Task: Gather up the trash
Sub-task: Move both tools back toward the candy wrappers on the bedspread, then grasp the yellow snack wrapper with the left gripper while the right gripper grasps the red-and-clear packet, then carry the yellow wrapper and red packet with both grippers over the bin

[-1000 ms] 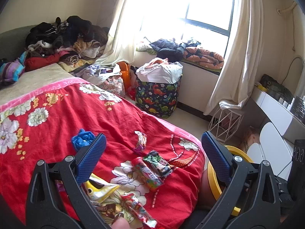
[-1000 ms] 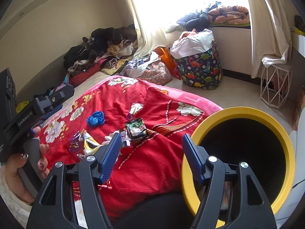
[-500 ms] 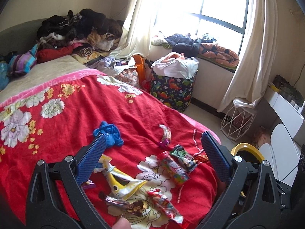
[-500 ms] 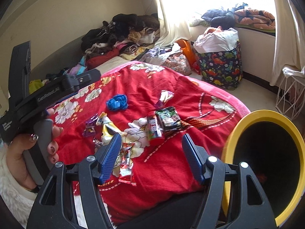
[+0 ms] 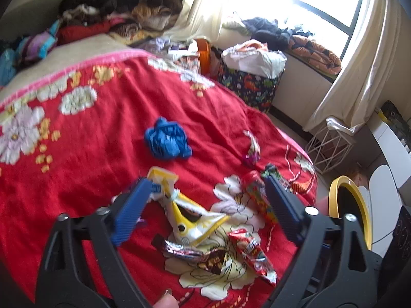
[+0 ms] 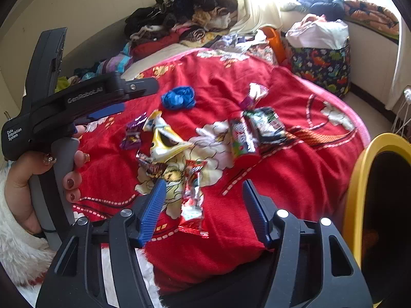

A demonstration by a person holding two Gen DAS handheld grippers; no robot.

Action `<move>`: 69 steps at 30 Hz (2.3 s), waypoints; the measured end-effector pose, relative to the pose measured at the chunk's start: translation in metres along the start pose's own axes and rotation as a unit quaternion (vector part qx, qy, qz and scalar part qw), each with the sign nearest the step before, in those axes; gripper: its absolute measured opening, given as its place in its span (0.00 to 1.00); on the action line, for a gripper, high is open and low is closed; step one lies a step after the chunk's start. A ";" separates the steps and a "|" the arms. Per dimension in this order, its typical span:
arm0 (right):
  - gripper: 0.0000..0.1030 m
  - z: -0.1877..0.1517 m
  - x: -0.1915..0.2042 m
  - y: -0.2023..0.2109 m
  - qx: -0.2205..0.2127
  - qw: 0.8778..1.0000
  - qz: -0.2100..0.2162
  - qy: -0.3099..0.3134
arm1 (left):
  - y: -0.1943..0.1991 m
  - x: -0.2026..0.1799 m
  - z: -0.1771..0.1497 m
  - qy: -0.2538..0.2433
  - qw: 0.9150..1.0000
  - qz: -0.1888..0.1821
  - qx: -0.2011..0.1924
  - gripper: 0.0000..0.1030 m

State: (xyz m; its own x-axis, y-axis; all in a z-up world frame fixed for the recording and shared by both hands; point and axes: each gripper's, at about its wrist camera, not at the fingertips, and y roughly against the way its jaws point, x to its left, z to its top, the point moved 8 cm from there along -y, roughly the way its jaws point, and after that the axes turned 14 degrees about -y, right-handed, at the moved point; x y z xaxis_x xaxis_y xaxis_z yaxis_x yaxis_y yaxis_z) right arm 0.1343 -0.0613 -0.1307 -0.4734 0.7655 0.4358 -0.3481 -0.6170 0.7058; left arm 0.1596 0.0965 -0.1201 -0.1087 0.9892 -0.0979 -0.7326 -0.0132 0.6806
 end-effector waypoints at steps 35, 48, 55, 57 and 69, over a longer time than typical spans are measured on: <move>0.16 -0.019 0.001 -0.032 0.051 0.999 0.011 -0.008 | -0.059 0.006 -0.037 0.079 0.992 -0.046 0.086 0.09; 0.16 0.001 -0.005 -0.002 0.003 1.000 0.016 -0.018 | -0.021 -0.029 0.000 0.020 0.998 -0.065 0.015 0.08; 0.16 0.010 -0.011 0.015 -0.019 0.999 0.015 -0.032 | -0.005 -0.042 0.014 0.006 0.997 -0.074 -0.010 0.08; 0.16 0.013 -0.015 0.019 -0.024 0.999 0.014 -0.035 | -0.001 -0.045 0.017 0.004 0.997 -0.077 -0.016 0.08; 0.16 0.022 -0.021 0.041 -0.055 0.998 0.004 -0.031 | 0.014 -0.063 0.023 -0.013 0.996 -0.083 -0.037 0.08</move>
State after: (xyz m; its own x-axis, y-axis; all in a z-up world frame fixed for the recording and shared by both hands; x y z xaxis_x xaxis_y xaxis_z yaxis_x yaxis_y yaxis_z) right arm 0.1475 -0.0983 -0.0991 -0.4267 0.7682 0.4773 -0.4333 -0.6369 0.6376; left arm 0.1718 0.0377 -0.0877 0.0352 0.9820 -0.1857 -0.7860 0.1420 0.6017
